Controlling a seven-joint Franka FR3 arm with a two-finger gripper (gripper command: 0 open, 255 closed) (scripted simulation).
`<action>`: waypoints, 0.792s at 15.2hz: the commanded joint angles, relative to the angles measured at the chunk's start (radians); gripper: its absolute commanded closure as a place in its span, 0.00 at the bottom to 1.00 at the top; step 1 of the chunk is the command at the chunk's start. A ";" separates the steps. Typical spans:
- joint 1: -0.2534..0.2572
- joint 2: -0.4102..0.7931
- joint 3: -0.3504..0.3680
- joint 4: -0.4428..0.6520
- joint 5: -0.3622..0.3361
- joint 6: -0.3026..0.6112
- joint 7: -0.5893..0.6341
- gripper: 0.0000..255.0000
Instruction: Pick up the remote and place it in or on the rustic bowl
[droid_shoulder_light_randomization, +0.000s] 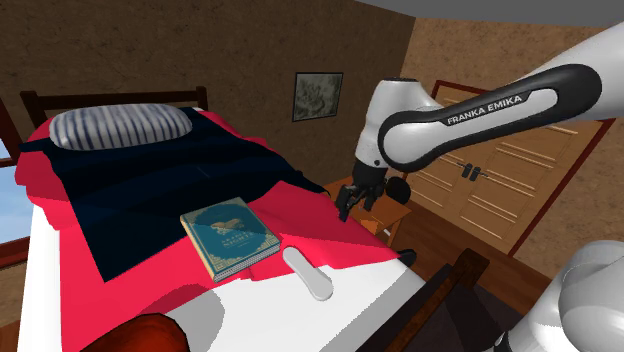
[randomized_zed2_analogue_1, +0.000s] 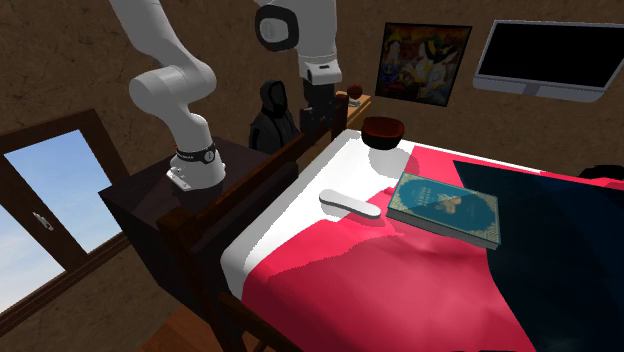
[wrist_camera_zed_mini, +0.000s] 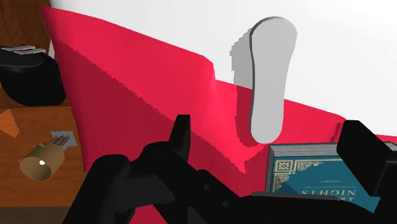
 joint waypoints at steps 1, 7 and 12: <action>0.001 0.075 0.019 0.006 -0.013 0.064 0.024 0.00; 0.002 0.317 0.056 0.065 -0.099 0.222 0.118 0.00; 0.028 0.527 0.047 0.151 -0.209 0.319 0.218 0.00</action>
